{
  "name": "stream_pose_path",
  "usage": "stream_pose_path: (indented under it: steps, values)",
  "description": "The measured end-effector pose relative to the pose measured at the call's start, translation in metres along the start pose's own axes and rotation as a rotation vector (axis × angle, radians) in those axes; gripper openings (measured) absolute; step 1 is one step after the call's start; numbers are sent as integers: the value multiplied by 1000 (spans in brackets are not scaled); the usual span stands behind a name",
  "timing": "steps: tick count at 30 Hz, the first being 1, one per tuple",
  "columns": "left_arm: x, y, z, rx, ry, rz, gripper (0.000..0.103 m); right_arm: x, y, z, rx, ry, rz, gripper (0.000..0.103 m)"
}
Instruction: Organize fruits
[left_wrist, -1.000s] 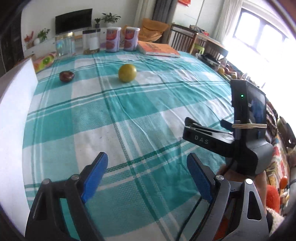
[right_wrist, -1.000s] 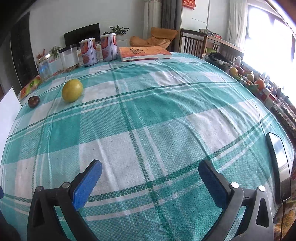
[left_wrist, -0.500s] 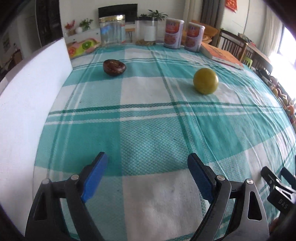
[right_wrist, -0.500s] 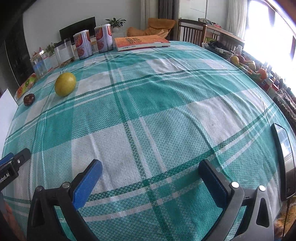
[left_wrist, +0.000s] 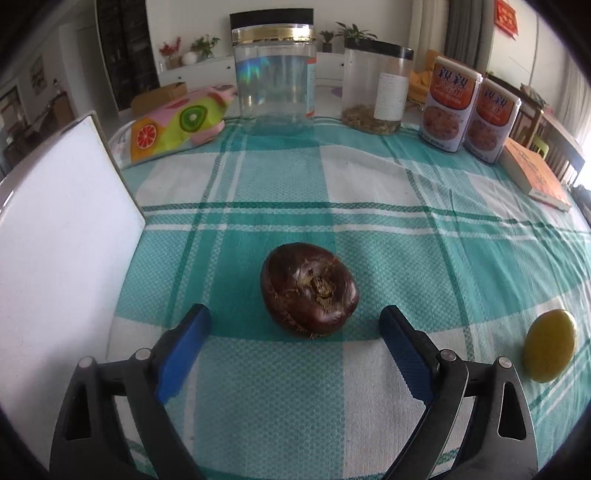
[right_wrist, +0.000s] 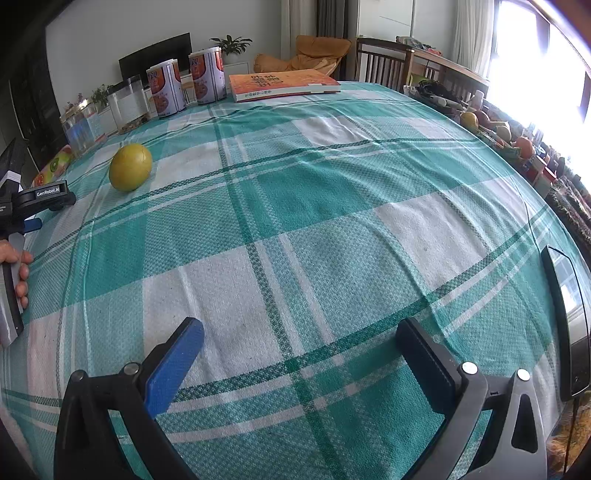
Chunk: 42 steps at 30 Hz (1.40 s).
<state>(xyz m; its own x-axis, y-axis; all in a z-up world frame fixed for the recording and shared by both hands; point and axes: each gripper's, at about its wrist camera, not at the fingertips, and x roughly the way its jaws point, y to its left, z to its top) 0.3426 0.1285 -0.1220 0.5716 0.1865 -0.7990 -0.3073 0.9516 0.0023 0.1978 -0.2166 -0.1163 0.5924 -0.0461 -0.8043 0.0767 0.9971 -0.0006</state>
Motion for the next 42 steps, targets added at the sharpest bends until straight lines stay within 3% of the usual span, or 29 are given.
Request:
stream_pose_path:
  steps: [3,5,6,12,19,26,33,38,39,40,42]
  values:
    - [5,1,7,8,-7,-25,91,0,0,0,0,0,0,103]
    - [1,2,10,11,-33,-34,55,0,1,0,0,0,0,103]
    - [0,1,10,20,-38,-29,49,0,1,0,0,0,0,103]
    - [-18,-5,-7,26,-13,-54,49,1,0,1,1,0,0,103]
    - [-68,-22,-59,-66,28,-169,49,0,0,1,1,1,0,103]
    - [-120,-52,-121,92,30,-250,49,0,1,1,1,1,0,103]
    - [-153,-35,-157,168,-11,-228,49,0,1,1,1,1,0,103]
    - [-138,-27,-167,175,-5,-197,52,0,1,1,1,1,0,103]
    - [-138,-29,-168,188,-24,-190,63,0,1,1,1,1,0,103]
    - [-136,-32,-171,203,-19,-170,80,0,1,1,1,1,0,103]
    - [-135,-35,-172,215,-20,-159,84,0,1,1,1,1,0,103]
